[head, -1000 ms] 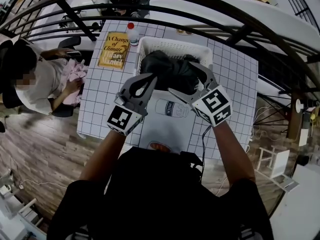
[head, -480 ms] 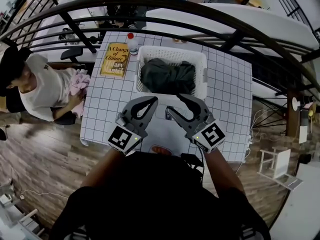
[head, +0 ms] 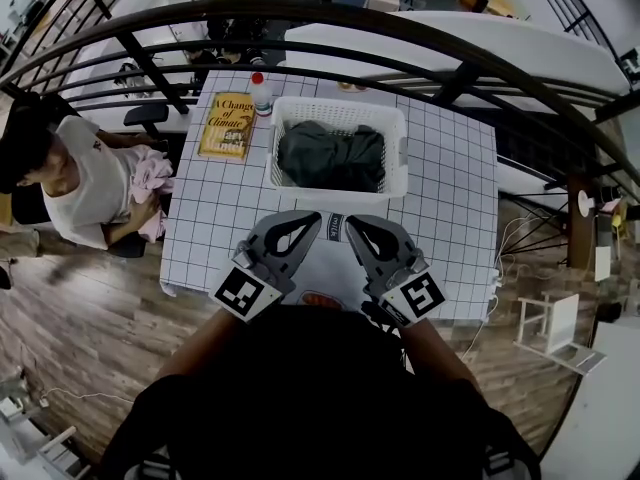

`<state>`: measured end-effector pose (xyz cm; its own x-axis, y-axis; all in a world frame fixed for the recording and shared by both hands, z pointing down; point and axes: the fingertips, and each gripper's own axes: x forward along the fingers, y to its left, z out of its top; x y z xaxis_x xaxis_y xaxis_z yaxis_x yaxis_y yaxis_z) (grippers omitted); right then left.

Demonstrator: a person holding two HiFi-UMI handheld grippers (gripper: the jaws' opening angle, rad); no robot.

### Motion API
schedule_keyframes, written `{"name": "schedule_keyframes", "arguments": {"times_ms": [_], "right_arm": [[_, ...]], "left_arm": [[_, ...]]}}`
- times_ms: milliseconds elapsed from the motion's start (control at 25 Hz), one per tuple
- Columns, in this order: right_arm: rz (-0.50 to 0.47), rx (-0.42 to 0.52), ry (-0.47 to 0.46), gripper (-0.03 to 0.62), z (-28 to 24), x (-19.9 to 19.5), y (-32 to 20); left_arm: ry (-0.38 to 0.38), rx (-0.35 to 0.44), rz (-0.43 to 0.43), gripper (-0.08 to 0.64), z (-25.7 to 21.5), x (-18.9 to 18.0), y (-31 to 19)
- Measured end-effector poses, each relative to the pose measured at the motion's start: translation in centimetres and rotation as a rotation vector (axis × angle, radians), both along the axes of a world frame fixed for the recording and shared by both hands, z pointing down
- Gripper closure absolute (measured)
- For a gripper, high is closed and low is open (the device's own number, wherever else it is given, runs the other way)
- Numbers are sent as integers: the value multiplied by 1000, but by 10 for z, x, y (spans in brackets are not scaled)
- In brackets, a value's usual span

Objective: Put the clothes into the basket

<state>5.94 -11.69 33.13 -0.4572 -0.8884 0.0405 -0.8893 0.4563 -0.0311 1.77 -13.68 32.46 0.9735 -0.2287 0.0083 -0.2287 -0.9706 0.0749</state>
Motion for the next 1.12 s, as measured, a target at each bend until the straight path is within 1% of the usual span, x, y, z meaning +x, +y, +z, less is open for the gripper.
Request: {"name": "schedule_keyframes", "arguments": {"times_ms": [160, 320, 440, 640, 840, 1120], "right_arm": [[0, 9, 3, 575, -4, -6, 4], [-10, -12, -14, 575, -5, -14, 4], [-6, 4, 1, 575, -4, -13, 4], [-3, 18, 0, 575, -5, -10, 3], [-10, -13, 0, 575, -6, -17, 5], [-16, -17, 16, 575, -4, -17, 5]], "left_arm": [[-5, -3, 16, 561, 1, 2, 7], [-1, -2, 15, 561, 3, 3, 8], [-11, 7, 22, 561, 4, 4, 7], [-17, 27, 27, 561, 4, 5, 8], [-15, 20, 23, 561, 3, 4, 9], [-21, 20, 17, 561, 5, 4, 8]]}}
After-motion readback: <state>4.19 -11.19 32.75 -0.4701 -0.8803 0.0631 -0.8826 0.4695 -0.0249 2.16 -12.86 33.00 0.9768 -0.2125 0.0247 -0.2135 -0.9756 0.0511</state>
